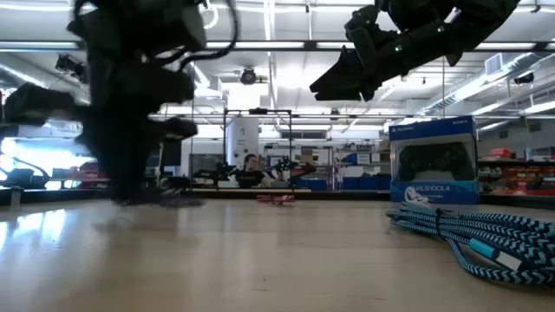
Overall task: Pick and place USB-C Cables
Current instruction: Put the bottom dark blue charger cable into the white bin
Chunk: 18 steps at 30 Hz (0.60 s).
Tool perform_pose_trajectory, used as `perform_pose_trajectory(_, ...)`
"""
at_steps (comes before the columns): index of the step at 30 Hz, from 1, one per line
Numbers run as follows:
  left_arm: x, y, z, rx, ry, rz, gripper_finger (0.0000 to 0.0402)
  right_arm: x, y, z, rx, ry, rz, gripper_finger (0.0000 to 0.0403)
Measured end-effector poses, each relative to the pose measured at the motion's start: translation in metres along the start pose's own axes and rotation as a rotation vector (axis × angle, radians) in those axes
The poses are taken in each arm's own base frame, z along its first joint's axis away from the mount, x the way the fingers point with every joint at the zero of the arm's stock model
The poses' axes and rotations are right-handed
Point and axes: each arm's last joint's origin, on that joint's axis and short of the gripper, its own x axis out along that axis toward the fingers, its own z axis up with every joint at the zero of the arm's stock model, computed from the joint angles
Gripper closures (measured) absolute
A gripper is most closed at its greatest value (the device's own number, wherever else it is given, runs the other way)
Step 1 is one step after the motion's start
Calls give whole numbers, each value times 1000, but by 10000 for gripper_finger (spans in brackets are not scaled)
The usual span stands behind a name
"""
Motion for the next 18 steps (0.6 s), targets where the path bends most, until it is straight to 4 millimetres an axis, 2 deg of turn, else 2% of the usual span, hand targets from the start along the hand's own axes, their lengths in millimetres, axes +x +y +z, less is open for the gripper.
perform_pose_trajectory(4, -19, 9, 17, -61, -13, 13, 386, 0, 0, 0, -3, -2, 0, 155)
perform_pose_trajectory(10, -62, 12, 37, -274, 61, 22, 386, 0, 0, 0, -9, -1, 0, 155)
perform_pose_trajectory(14, -88, 1, 46, -293, 117, 23, 386, 0, 0, 0, -11, 2, 0, 155)
perform_pose_trajectory(18, -104, -22, 53, -250, 139, 82, 386, 0, 0, -1, -12, 12, 0, 155)
